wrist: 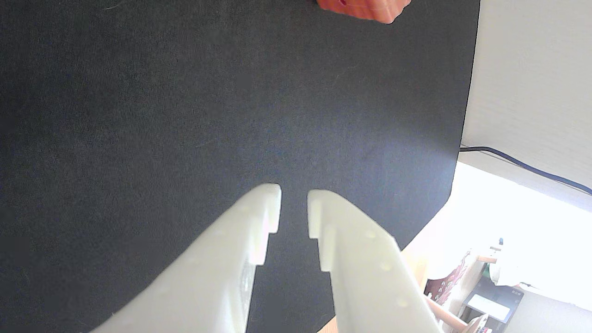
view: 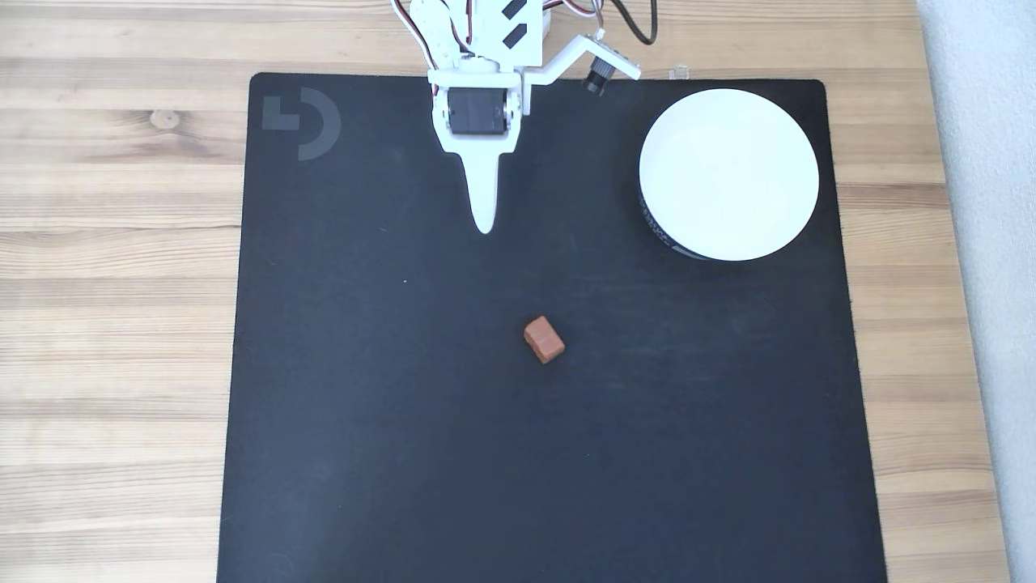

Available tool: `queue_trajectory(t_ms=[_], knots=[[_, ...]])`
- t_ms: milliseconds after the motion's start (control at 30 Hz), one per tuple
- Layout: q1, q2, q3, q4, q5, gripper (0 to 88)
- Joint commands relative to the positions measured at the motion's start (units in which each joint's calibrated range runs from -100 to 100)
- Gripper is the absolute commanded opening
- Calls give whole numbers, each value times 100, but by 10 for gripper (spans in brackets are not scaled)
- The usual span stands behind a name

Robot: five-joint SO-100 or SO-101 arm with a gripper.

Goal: Pick up the toy and place it on the plate

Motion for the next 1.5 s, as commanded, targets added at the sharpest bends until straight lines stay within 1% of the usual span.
queue_trajectory(t_ms=[0,567,667,733,900,1067,1100,1233,1267,1467], knots=[[33,-75,69,37,-16,30],[-42,9,-193,139,-26,24],[-25,50,-679,630,-26,24],[0,200,-851,731,-26,24],[42,1509,-1707,681,-26,24],[25,3402,-2924,316,-31,24],[-25,4044,-3491,308,-31,24],[-92,5252,-4798,376,-31,24],[-243,5853,-5402,376,-31,24],[-628,7570,-7097,545,-31,24]])
